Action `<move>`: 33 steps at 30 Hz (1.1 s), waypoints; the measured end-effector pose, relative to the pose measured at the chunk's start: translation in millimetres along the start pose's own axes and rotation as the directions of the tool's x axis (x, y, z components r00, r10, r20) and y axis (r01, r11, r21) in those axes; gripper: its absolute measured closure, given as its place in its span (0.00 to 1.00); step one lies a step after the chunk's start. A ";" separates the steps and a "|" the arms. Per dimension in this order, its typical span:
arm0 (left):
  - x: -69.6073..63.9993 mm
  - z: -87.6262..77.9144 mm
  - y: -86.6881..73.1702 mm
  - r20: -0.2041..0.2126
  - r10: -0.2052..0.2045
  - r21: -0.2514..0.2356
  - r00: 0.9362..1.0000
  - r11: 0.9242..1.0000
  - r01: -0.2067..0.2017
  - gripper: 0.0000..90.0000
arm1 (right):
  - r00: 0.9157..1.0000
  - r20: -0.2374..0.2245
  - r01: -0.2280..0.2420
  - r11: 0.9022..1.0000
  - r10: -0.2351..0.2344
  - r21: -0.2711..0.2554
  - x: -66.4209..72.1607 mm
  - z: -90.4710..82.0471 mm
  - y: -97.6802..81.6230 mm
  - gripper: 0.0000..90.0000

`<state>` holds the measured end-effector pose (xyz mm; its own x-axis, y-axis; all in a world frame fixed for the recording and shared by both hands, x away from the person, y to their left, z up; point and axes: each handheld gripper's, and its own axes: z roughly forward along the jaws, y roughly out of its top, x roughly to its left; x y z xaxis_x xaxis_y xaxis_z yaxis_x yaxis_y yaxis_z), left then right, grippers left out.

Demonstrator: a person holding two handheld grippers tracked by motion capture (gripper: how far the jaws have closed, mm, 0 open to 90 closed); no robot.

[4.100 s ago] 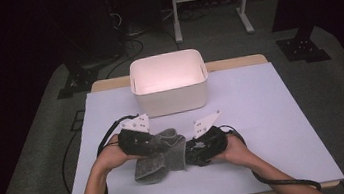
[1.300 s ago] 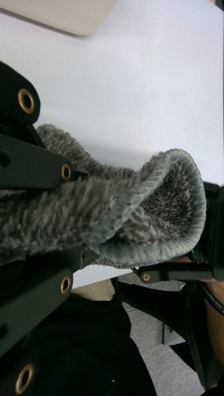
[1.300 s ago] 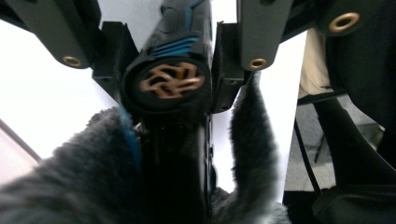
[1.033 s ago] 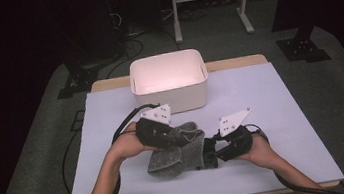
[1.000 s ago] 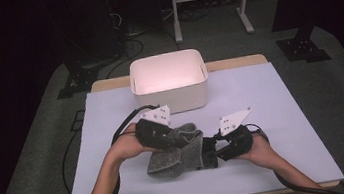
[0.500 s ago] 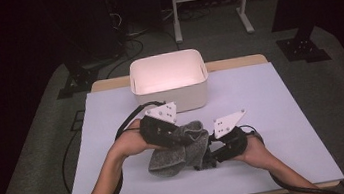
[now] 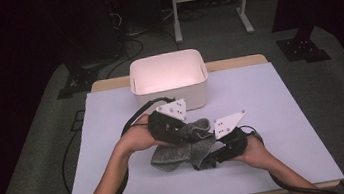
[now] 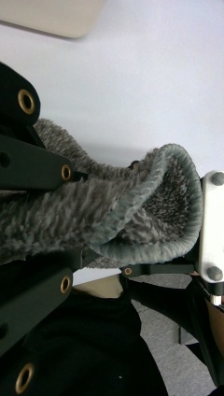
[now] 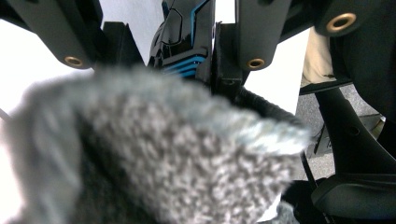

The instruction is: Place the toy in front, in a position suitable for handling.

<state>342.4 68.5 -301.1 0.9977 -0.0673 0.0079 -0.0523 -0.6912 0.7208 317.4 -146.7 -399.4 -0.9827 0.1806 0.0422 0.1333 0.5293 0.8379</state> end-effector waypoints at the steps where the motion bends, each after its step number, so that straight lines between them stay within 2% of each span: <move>1: -0.1 -1.3 -1.0 -0.002 -0.001 -0.004 1.000 1.000 0.001 0.86 | 1.000 0.001 0.002 1.000 -0.002 -0.001 -0.1 -0.4 -0.4 0.62; 4: -0.8 -5.1 -6.2 -0.007 -0.011 -0.004 1.000 1.000 0.011 0.86 | 1.000 0.006 0.008 1.000 -0.008 0.005 -0.3 -3.4 -1.2 0.62; 8: -1.4 -7.3 -14.7 -0.012 -0.018 0.005 1.000 1.000 0.018 0.86 | 1.000 0.016 -0.014 1.000 0.014 0.002 -3.6 -12.1 -5.7 0.62; 11: 0.4 -2.5 -20.5 -0.006 -0.032 0.001 0.999 0.999 0.032 0.86 | 0.999 0.023 -0.036 0.999 0.036 -0.003 -6.3 -17.9 -9.4 0.62; 15: 4.0 6.0 -27.8 0.012 -0.050 -0.011 0.999 0.999 0.050 0.86 | 0.999 0.025 -0.038 0.999 0.039 -0.007 -6.9 -21.4 -12.4 0.62; 19: 6.1 6.7 -32.7 0.015 -0.066 -0.014 0.998 0.998 0.066 0.86 | 0.999 0.025 -0.042 0.999 0.043 -0.010 -7.3 -23.3 -14.0 0.62; 26: 7.1 6.9 -24.0 0.011 -0.050 -0.010 0.999 0.999 0.050 0.85 | 0.999 0.021 -0.045 0.999 0.045 -0.009 -7.8 -19.9 -11.6 0.62; 33: 5.3 3.4 -6.6 0.022 -0.016 -0.043 1.000 0.999 0.017 0.85 | 1.000 0.017 -0.023 1.000 0.023 0.003 -5.5 -14.5 -5.7 0.62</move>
<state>347.9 70.3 -308.2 0.9972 -0.0722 -0.0193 -0.0333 -0.6607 0.7499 320.2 -162.7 -396.5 -0.9770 0.2066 0.0528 0.1566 0.5271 0.8353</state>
